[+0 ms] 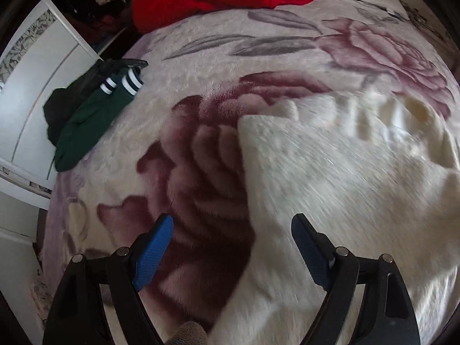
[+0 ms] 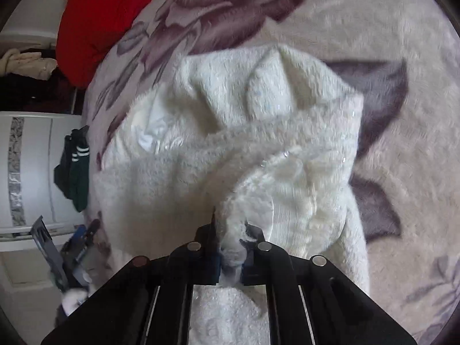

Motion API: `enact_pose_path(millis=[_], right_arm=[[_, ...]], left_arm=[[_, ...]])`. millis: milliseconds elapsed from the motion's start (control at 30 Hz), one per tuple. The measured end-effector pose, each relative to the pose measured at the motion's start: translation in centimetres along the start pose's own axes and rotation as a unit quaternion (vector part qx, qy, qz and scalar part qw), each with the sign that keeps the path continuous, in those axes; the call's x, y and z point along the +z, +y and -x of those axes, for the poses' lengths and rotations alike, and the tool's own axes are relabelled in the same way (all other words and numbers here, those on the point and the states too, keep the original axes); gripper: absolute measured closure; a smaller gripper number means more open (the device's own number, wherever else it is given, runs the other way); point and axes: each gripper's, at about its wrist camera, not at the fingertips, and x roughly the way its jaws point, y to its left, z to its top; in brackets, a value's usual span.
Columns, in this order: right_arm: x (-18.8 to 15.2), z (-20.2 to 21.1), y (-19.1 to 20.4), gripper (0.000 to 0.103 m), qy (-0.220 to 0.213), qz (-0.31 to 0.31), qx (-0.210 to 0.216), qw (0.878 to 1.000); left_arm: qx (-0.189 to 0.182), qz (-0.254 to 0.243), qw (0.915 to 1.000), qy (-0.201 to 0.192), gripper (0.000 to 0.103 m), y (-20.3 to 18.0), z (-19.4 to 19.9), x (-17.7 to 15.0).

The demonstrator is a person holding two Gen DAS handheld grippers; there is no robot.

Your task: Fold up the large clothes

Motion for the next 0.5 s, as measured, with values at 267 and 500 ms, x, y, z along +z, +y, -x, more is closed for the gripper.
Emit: enact_pose_path(millis=[267,500], right_arm=[[-0.7,-1.9,-3.2,0.085,0.02,-0.028,-0.096,0.995],[-0.4,5.6,-3.4,0.052,-0.055,-0.096,-0.077,0.991]], left_arm=[[0.005,-0.018,0.9987,0.046,0.017,-0.2,-3.8,1.4],[0.007,-0.038,0.9992,-0.008,0.017,0.8,2.9,3.4]])
